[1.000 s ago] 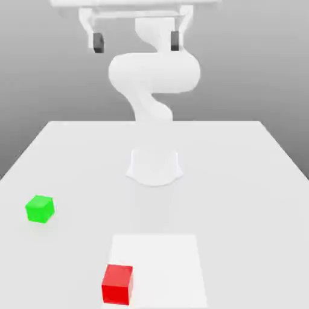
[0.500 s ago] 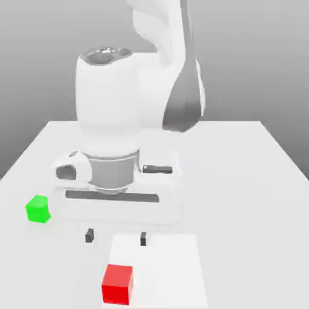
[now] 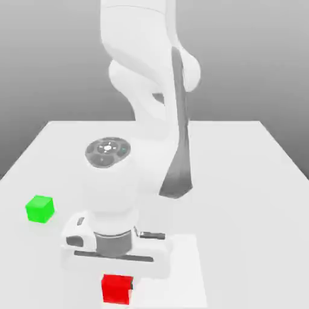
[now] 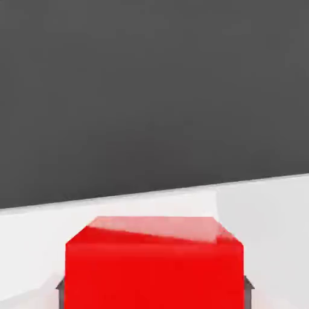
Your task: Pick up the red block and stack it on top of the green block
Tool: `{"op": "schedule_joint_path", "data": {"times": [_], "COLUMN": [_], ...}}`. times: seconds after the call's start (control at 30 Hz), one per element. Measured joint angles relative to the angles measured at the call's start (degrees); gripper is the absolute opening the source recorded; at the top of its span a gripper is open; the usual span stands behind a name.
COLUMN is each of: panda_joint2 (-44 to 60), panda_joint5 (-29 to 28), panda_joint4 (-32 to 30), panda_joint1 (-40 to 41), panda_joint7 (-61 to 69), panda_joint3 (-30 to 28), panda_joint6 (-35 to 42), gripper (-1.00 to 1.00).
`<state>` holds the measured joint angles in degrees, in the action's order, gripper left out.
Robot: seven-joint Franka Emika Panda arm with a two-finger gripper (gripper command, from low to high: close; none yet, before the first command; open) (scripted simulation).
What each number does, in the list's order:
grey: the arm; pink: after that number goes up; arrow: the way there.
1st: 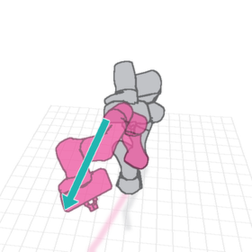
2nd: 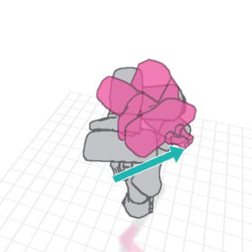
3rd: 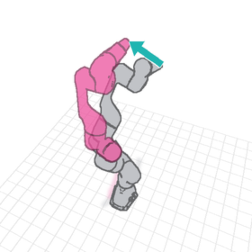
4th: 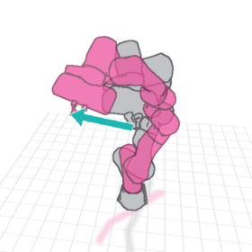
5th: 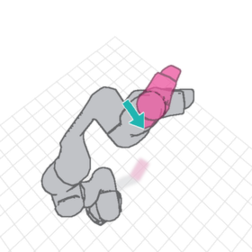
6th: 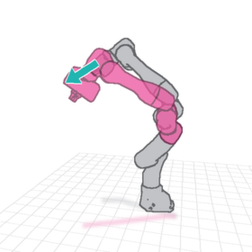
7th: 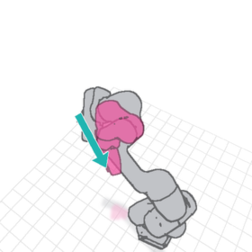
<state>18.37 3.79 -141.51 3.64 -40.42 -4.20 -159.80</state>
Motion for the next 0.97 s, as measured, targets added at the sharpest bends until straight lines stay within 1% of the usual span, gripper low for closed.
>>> {"op": "schedule_joint_path", "data": {"times": [0.1, 0.2, 0.23, 0.3, 0.4, 0.53, 0.63, 0.77, 0.87, 0.9, 0.97], "panda_joint2": [-5.86, -10.88, -12.49, -15.71, -20.37, -26.11, -24.14, -18.46, -13.88, -12.79, -12.79], "panda_joint5": [-1.35, -3.94, -4.90, -7.07, -9.74, -11.53, -8.11, -1.01, 4.45, 5.59, 5.59], "panda_joint4": [-1.09, -4.60, -5.92, -8.61, -12.71, -18.21, -19.14, -19.00, -18.87, -18.85, -18.85], "panda_joint1": [-0.20, 3.07, 4.79, 10.72, 19.88, 26.96, 27.25, 25.44, 26.29, 26.74, 26.73], "panda_joint7": [-1.24, -7.06, -9.27, -14.02, -20.75, -28.46, -27.38, -22.53, -18.68, -17.88, -17.88], "panda_joint3": [-1.00, -6.72, -8.80, -12.26, -15.41, -19.18, -20.54, -20.78, -18.79, -18.15, -18.15], "panda_joint6": [4.75, 6.02, 6.21, 6.52, 6.89, 7.15, 4.53, -0.52, -4.57, -5.55, -5.56], "gripper": [-1.00, -1.00, -1.00, -1.00, -1.00, -1.00, -1.00, -1.00, -1.00, 1.00, 1.00]}}
